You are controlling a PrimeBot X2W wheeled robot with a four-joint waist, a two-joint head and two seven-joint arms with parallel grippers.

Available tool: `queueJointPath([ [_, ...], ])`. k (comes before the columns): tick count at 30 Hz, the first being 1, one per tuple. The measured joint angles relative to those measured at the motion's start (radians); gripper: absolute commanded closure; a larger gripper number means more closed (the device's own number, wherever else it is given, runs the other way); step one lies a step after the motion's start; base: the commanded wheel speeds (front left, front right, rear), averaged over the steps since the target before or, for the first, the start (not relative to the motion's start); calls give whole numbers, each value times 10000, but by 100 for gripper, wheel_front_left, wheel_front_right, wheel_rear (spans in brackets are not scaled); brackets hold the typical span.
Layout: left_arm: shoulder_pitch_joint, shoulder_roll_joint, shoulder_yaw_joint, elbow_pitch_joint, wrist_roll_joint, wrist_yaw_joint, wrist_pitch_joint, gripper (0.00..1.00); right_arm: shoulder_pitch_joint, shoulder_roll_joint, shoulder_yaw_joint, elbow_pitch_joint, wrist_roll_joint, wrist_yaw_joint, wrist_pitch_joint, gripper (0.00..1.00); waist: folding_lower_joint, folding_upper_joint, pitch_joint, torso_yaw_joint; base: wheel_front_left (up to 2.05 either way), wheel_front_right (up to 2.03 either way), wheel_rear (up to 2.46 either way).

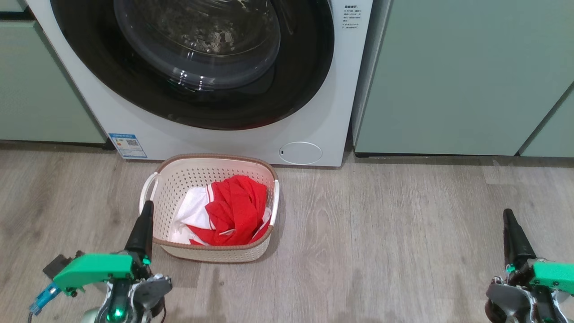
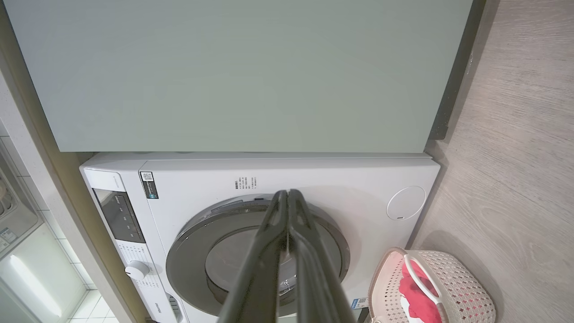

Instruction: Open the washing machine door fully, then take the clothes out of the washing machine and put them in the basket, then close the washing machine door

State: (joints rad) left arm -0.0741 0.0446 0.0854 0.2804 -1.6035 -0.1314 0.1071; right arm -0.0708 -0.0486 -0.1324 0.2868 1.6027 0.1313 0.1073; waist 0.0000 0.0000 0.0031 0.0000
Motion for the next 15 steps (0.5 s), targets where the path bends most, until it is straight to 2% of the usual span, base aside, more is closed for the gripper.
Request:
queueJointPath([
  [15,0,0,0,0,0,0,0,100,0,0,0,0,0,0,0,100,0,0,0,0,0,0,0],
])
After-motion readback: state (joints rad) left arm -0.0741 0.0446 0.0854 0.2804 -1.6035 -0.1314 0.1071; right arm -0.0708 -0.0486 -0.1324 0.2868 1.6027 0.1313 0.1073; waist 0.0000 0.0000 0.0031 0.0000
